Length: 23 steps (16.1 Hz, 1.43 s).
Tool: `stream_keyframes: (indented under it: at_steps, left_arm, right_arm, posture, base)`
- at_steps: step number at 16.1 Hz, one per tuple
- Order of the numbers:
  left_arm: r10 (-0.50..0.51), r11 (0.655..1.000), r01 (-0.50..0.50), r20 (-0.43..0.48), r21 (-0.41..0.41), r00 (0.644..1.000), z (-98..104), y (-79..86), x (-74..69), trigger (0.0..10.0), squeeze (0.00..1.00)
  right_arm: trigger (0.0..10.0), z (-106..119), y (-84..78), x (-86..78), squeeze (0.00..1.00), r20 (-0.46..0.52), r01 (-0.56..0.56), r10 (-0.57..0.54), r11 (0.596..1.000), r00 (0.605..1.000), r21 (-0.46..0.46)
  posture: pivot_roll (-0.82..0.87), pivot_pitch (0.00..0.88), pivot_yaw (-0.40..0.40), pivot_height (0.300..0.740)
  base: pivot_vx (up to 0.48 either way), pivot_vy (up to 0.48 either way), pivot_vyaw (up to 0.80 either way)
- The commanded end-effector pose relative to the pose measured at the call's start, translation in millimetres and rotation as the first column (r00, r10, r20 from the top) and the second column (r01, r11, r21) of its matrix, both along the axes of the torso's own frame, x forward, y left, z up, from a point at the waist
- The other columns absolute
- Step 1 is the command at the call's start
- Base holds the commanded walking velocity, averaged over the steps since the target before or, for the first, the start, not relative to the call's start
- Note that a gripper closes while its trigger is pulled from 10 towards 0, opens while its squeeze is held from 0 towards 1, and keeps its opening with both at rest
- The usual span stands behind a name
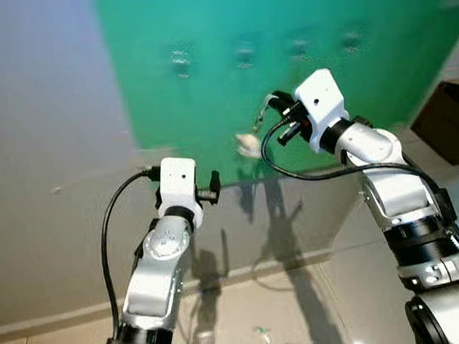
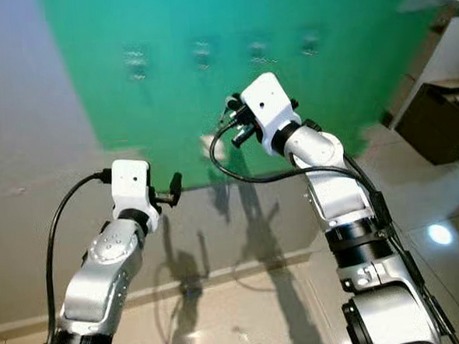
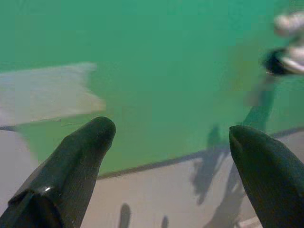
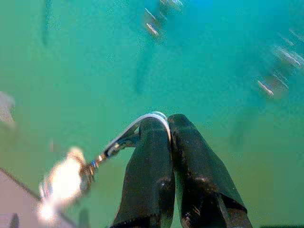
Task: Hang keys on a hook
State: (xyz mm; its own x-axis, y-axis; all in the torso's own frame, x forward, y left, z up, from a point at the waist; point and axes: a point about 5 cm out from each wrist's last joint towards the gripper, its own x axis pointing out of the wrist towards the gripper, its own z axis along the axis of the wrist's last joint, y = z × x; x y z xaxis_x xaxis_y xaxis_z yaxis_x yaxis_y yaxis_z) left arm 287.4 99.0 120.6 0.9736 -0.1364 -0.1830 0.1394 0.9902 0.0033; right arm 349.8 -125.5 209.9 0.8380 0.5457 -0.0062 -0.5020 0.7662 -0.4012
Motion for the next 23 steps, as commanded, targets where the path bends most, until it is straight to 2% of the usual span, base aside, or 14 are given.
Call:
stream_keyframes:
  at_steps: [1, 6, 12, 23]
  left_arm:
    - [-0.005, 1.000, 0.005, 0.014, 0.012, 1.000, 3.4, -2.5, 1.9, 10.0, 0.00]
    - [0.035, 0.999, -0.035, -0.004, 0.013, 0.999, 0.3, 0.6, 2.1, 10.0, 0.00]
    - [0.060, 0.998, -0.060, -0.004, 0.003, 0.998, -0.2, 2.4, 1.6, 10.0, 0.00]
    - [0.061, 0.998, -0.061, 0.000, -0.007, 0.998, -0.7, -2.5, 0.4, 10.0, 0.00]
  right_arm:
    - [0.0, 3.5, -1.8, 0.0, 0.00, 0.013, 0.000, 0.000, 1.000, 1.000, 0.002]
    - [0.0, -0.5, -0.8, -2.0, 0.00, 0.002, -0.007, 0.007, 1.000, 1.000, 0.001]
    - [0.0, -1.0, 2.1, -1.5, 0.00, -0.001, -0.022, 0.022, 1.000, 1.000, -0.002]
    - [0.0, 33.3, 15.1, 6.8, 0.00, 0.085, -0.105, 0.107, 0.994, 0.991, -0.024]
  posture:
    - [-0.14, 0.000, -0.029, 0.723]
    - [-0.13, 0.000, -0.035, 0.723]
    - [-0.12, 0.000, -0.044, 0.723]
    - [-0.12, 0.000, -0.065, 0.723]
  base:
    - [0.292, -0.375, 0.00]
    - [0.316, -0.355, 0.00]
    - [0.399, -0.174, 0.00]
    - [0.000, 0.000, 0.00]
